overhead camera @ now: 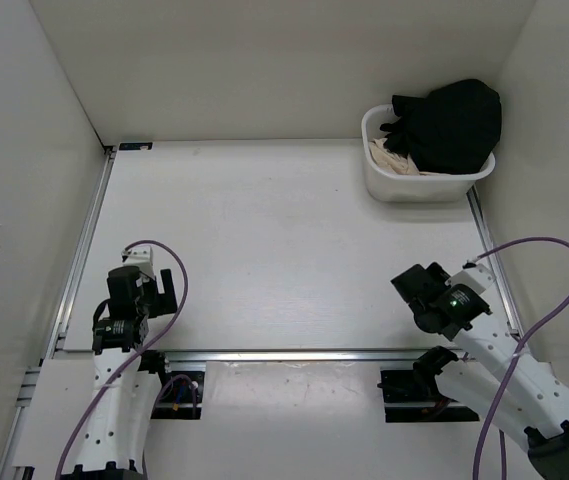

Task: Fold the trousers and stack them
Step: Grab the trousers from the pile

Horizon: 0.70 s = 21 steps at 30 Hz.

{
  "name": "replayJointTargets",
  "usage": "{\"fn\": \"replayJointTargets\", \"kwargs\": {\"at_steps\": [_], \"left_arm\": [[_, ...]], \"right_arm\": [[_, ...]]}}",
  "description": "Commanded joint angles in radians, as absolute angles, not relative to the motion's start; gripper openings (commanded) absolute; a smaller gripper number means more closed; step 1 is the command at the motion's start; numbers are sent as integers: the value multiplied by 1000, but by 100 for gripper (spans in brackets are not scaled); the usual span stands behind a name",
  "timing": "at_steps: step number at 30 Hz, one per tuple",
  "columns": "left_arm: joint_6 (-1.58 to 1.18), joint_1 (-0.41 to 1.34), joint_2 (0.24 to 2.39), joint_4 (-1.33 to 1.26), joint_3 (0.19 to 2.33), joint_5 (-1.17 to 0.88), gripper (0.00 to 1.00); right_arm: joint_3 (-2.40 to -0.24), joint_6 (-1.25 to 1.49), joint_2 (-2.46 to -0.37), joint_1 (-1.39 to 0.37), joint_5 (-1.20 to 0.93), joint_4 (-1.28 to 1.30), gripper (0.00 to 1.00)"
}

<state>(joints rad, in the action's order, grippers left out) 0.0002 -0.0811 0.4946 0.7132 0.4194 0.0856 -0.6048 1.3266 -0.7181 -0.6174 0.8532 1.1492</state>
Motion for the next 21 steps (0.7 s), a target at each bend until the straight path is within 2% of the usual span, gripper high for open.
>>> {"fn": "replayJointTargets", "kwargs": {"at_steps": [1,5,9,11,14,15,17,19,21], "left_arm": [[0,-78,491,693,455,80,100],[0,-78,514,693,560,80,100],[0,-78,587,703,721,19,100],[0,-78,618,703,811,-58,100],[0,-78,682,703,883,-193,100],[0,-78,715,703,884,-224,100],[0,-78,742,703,897,-293,100],[0,-78,775,703,897,-322,100],[0,-78,795,703,897,-336,100]], "right_arm": [[-753,1398,-767,-621,986,1206,99],[-922,1130,-836,-621,1092,1022,99],[-1038,507,-946,-612,1115,575,99],[-1124,358,-1038,-547,1115,427,99],[-1473,265,-1334,-373,1007,578,99],[-1682,300,-1497,-329,970,634,99],[-1861,314,-1717,-212,835,739,99],[-2085,337,-1845,-126,746,768,99],[-2195,356,-2008,-85,649,759,99]]}}
